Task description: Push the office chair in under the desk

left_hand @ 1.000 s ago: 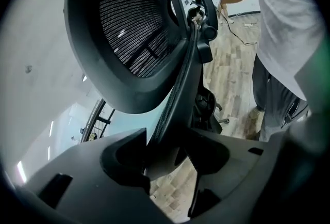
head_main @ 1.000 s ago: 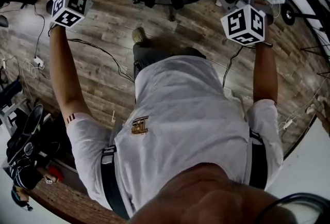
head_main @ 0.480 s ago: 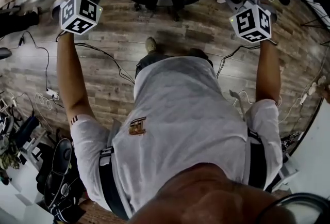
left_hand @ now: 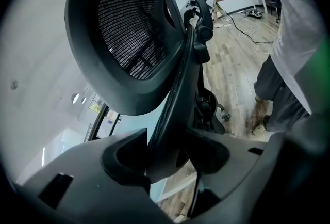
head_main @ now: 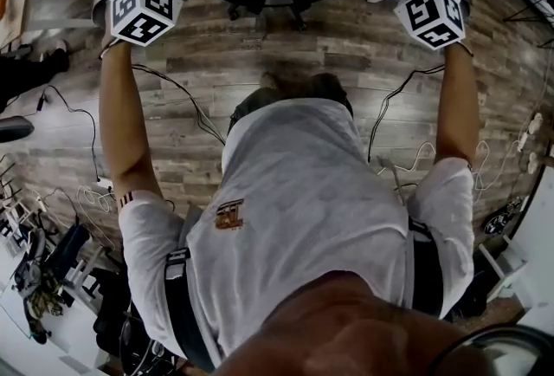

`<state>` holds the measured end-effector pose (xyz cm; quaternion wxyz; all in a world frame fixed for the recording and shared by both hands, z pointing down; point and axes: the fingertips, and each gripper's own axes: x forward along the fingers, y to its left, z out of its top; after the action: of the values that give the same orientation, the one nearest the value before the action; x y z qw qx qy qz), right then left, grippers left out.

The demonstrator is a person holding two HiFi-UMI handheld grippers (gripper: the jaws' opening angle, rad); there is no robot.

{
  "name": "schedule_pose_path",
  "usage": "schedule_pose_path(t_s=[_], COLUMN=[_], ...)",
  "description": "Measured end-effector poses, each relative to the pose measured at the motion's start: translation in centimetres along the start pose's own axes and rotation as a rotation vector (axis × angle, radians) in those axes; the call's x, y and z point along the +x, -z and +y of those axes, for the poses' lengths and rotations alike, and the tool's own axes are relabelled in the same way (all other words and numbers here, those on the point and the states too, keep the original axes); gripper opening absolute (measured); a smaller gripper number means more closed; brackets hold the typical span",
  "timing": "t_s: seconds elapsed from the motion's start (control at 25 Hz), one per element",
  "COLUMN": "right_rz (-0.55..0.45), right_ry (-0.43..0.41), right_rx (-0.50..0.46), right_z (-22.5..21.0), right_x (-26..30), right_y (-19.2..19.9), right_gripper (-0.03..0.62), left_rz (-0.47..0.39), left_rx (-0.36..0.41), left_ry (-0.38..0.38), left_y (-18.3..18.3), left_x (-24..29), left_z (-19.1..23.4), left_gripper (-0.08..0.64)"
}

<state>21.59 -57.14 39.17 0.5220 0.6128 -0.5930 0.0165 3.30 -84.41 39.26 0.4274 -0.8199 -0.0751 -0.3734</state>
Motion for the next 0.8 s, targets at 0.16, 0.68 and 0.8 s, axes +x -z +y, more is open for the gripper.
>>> schedule_pose_path(t_s=[0.16, 0.68, 0.8], right_rz=[0.008, 0.008, -0.002], right_ry=[0.014, 0.017, 0.008], right_rx=[0.015, 0.014, 0.008], right_z=[-0.1, -1.4, -1.5], right_x=[1.1, 3.0, 2.8], right_y=[-1.0, -2.0, -1.9], right_gripper=[0.206, 0.206, 0.206], left_rz=[-0.01, -0.045, -0.057], left_rx=[0.019, 0.028, 0.007], left_ry=[0.01, -0.001, -0.015], left_y=[1.2, 2.2, 2.0], left_x=[1.0, 2.6, 2.5], left_z=[1.5, 3.8, 3.8], left_gripper=[0.241, 0.249, 0.255])
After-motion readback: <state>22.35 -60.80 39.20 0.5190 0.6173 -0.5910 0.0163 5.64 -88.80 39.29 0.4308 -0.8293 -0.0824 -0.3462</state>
